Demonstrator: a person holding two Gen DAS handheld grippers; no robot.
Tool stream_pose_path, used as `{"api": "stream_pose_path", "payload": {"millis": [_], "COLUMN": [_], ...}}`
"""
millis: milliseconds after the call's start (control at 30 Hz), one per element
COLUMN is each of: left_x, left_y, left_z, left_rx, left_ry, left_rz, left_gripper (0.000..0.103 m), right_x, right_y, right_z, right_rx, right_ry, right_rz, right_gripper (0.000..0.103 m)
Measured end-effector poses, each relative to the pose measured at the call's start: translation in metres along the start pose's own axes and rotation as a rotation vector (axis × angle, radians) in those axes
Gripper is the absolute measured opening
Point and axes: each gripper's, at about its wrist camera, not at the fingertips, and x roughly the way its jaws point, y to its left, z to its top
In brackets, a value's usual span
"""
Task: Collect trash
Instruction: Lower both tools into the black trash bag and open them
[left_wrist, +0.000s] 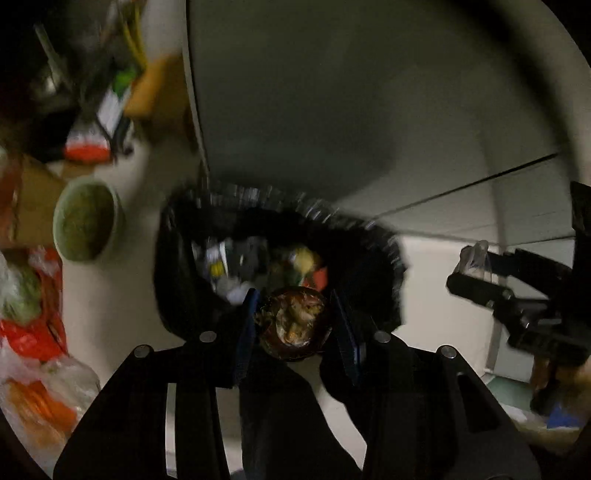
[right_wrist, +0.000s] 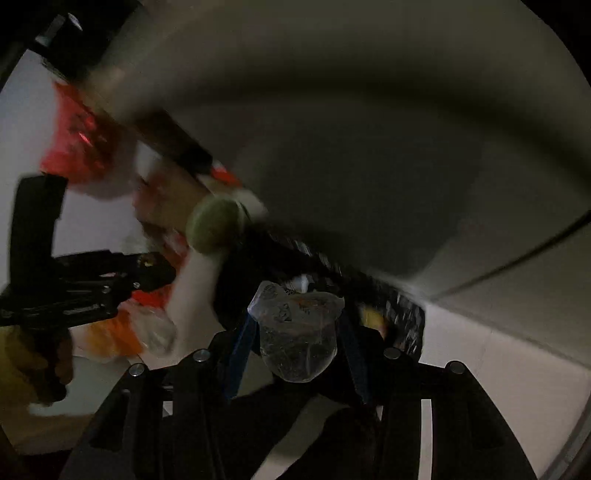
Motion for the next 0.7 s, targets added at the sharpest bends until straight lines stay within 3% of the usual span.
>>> {"api": "stream_pose_path", "payload": {"millis": [67, 100, 167, 233, 333, 433, 500, 567, 633, 700], "left_x": [0.042, 0.052, 0.076, 0.085, 0.072, 0.032, -0.002, -0.048, -0.084, -0.117], "left_y": [0.013, 0.017, 0.028, 0.037, 0.044, 0.044, 0.038, 0.028, 0.018, 0.007], "left_z": [0.005, 0.008, 0.014, 0.018, 0.015, 0.010, 0.008, 0.004, 0.002, 0.002], "left_rx": [-0.019, -0.026, -0.036, -0.038, -0.041, -0.049, -0.034, -0.011, 0.002, 0.007], "left_ry": [0.059, 0.075, 0.112, 0.140, 0.133, 0.081, 0.029, -0.046, -0.103, -0.159], "left_rz": [0.045, 0.057, 0.097, 0.123, 0.135, 0.111, 0.097, 0.094, 0.091, 0.076], "left_gripper": [0.061, 0.070, 0.073, 0.074, 0.074, 0.074, 0.078, 0.086, 0.088, 0.088], "right_x": [0.043, 0.064, 0.093, 0.105, 0.097, 0.060, 0.011, -0.062, -0.129, -0.193], "right_y": [-0.005, -0.009, -0.017, -0.021, -0.019, -0.017, -0.002, 0.023, 0.045, 0.059], "right_z": [-0.001, -0.001, 0.001, -0.002, -0.001, 0.005, 0.016, 0.030, 0.047, 0.064], "right_rx": [0.022, 0.028, 0.069, 0.096, 0.093, 0.060, 0.021, -0.045, -0.123, -0.206], "right_ry": [0.049, 0.076, 0.111, 0.125, 0.113, 0.068, 0.002, -0.097, -0.206, -0.357], "right_rz": [-0.024, -0.054, -0.096, -0.105, -0.122, -0.100, -0.033, 0.091, 0.174, 0.167], "right_gripper": [0.052, 0.065, 0.073, 0.074, 0.076, 0.076, 0.076, 0.076, 0.082, 0.098]}}
